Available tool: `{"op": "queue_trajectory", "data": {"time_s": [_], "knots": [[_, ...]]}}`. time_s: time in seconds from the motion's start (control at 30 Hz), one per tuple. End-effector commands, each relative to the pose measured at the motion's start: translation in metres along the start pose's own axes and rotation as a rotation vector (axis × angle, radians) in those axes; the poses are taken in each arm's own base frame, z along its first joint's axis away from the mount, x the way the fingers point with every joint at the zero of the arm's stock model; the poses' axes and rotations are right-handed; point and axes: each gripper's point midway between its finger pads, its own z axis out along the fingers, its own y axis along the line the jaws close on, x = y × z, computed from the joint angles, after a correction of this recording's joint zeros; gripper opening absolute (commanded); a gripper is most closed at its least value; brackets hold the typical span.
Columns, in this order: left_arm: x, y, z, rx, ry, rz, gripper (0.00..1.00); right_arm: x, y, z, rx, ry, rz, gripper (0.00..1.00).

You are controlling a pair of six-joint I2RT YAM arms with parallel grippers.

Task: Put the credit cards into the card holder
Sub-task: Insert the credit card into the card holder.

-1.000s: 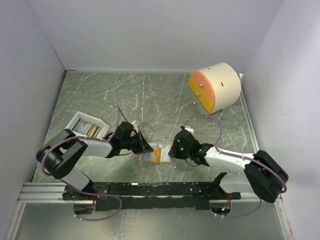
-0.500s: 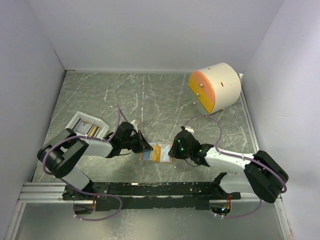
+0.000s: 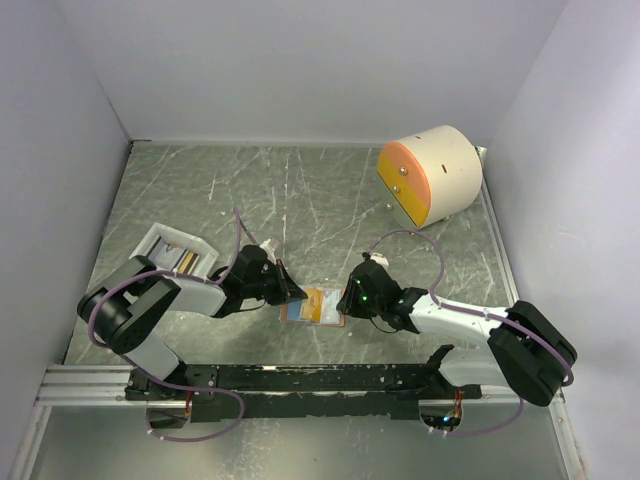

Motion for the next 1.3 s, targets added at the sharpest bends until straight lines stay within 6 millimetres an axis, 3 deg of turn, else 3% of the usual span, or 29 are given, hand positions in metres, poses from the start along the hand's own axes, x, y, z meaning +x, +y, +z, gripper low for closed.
{"op": "queue_trajectory", "data": {"time_s": [0.0,1.27], "knots": [[-0.0031,0.0128,0.0022,-0.044,-0.049,0.030,0.07,0.0199,-0.0176,0.0005,0.048,0.068,-0.001,0.28],[-0.0040,0.0150,0.0075,-0.104,0.041,0.310,0.07,0.0221,-0.0198,0.0008,0.048,0.067,0.009,0.27]]}}
